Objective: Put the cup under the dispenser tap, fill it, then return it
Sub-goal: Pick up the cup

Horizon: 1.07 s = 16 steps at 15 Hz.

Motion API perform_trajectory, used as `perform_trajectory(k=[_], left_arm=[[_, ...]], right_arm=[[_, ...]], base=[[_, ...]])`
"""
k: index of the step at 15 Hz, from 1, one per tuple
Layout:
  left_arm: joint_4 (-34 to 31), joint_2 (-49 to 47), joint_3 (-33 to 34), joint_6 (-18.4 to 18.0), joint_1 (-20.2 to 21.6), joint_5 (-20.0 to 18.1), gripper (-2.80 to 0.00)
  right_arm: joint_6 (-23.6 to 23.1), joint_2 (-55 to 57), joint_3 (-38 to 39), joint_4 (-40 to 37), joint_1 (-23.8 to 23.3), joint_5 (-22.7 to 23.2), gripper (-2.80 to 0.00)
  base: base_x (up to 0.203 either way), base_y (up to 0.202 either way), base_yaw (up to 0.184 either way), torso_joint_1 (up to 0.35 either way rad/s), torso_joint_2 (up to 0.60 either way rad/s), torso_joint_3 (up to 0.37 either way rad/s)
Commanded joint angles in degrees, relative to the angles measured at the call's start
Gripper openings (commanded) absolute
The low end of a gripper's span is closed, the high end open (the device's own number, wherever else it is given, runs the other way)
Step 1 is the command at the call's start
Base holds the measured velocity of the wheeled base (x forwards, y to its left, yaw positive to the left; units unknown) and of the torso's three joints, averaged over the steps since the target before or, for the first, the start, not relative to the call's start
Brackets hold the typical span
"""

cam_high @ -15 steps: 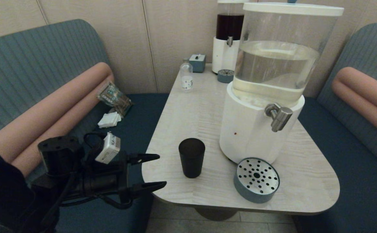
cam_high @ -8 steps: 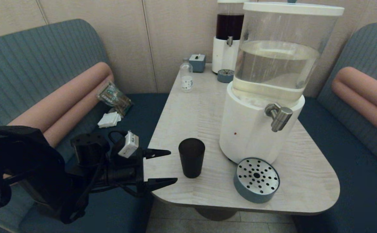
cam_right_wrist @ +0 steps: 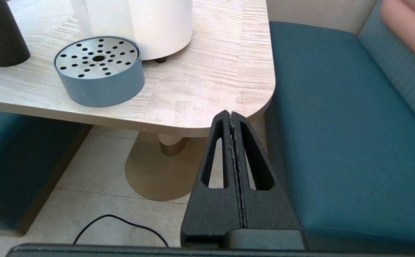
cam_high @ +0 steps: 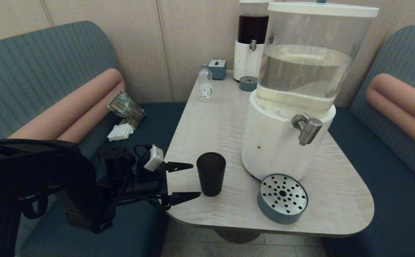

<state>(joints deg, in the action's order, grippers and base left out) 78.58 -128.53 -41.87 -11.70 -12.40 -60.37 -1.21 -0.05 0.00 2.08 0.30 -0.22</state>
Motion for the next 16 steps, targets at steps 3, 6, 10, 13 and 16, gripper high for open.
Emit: perform_trajectory(k=[3, 6, 10, 13, 16], left_arm=[[0.6, -5.1, -5.5, 0.9, -2.5, 0.1, 0.0], [0.6, -6.8, -9.4, 1.6, -4.1, 1.9, 0.0], [0.7, -9.0, -12.2, 1.9, -4.9, 4.9, 0.0], [1.9, -9.5, -12.5, 3.0, -5.1, 6.0, 0.0], [5.0, -10.5, -13.2, 4.4, -5.8, 9.2, -2.8]], right_arm=[[0.0, 0.0, 0.9, 0.0, 0.0, 0.0, -2.8], [-0.1, 0.0, 0.9, 0.0, 0.0, 0.0, -2.8], [0.0, 0.0, 0.9, 0.0, 0.0, 0.0, -2.8], [-0.1, 0.0, 0.9, 0.0, 0.0, 0.0, -2.8], [-0.1, 0.0, 0.9, 0.0, 0.0, 0.0, -2.8]], base=[[0.0, 0.0, 0.0, 0.0, 0.0, 0.0], [0.0, 0.0, 0.0, 0.0, 0.0, 0.0], [0.0, 0.0, 0.0, 0.0, 0.0, 0.0], [0.0, 0.0, 0.0, 0.0, 0.0, 0.0], [0.0, 0.0, 0.0, 0.0, 0.0, 0.0]])
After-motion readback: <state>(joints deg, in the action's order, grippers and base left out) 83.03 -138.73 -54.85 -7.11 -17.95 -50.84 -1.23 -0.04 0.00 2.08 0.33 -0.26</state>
